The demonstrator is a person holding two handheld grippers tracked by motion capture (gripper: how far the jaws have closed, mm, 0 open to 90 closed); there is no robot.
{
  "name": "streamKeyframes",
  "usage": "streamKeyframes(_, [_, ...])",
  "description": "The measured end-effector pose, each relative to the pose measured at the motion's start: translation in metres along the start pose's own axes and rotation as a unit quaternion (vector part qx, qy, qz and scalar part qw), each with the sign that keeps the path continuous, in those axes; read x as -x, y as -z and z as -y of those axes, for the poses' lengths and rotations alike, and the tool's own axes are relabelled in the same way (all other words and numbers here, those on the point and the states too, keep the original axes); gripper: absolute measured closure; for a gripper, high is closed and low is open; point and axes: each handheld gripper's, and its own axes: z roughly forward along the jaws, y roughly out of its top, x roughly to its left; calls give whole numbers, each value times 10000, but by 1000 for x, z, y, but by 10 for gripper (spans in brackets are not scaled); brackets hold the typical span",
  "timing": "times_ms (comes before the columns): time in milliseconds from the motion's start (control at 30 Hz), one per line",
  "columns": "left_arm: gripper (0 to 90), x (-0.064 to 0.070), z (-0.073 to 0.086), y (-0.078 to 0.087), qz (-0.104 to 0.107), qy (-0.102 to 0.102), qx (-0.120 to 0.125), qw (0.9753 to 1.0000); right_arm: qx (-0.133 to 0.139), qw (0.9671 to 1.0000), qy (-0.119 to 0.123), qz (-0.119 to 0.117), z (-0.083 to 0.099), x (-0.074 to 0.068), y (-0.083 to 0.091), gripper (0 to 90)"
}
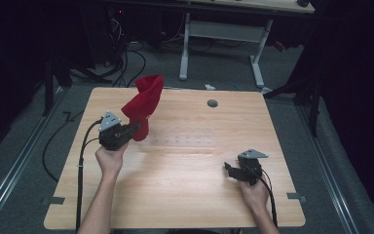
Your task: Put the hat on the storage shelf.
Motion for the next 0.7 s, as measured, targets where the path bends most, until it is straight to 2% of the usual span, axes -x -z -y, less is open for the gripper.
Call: streamKeyframes(700, [840,-8,8,1,-199,160,-213,9994,5,10000,16,-2,0,0,0,355])
